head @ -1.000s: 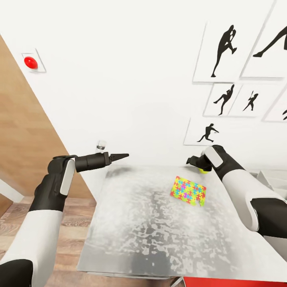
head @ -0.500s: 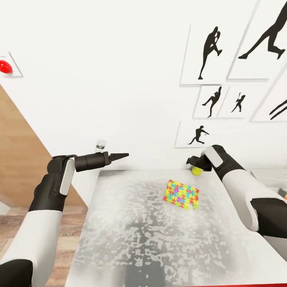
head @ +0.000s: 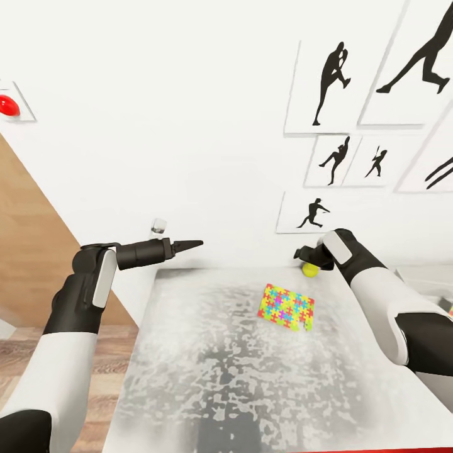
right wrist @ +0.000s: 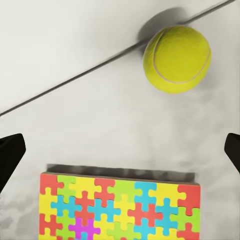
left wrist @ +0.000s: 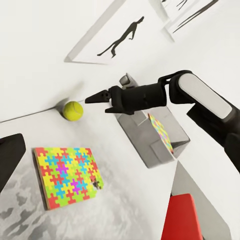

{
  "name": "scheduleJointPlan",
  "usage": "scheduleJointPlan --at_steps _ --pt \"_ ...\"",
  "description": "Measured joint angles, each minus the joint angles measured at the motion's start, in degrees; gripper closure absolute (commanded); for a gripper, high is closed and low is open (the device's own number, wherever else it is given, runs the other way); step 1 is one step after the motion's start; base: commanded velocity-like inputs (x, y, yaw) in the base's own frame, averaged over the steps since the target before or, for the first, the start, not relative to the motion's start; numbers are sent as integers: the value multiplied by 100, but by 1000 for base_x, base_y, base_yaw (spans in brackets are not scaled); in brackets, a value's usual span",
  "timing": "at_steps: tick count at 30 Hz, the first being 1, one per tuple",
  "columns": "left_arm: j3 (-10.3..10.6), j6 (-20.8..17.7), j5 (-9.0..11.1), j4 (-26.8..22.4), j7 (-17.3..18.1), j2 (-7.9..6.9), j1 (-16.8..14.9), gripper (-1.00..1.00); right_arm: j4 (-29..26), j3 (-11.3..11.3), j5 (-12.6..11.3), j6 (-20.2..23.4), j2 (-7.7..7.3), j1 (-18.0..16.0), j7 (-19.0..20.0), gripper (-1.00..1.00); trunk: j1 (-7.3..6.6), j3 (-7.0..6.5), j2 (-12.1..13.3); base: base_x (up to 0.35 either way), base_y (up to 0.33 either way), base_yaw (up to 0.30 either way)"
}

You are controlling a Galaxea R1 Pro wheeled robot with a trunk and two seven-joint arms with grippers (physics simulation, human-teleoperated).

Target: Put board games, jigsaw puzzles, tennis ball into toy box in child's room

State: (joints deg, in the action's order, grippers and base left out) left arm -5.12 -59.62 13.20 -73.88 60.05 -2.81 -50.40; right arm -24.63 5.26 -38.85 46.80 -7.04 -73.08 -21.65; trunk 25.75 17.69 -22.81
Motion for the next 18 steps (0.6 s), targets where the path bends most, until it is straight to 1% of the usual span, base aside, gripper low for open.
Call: scheduleJointPlan --at_steps 14,18 --pt "-3 -9 0 -7 0 0 0 -100 -6 0 0 12 44 -1 3 -100 0 0 0 0 0 0" --pt "-3 -10 1 -9 0 -31 0 -100 -8 4 0 8 50 0 3 -100 0 0 0 0 0 0"
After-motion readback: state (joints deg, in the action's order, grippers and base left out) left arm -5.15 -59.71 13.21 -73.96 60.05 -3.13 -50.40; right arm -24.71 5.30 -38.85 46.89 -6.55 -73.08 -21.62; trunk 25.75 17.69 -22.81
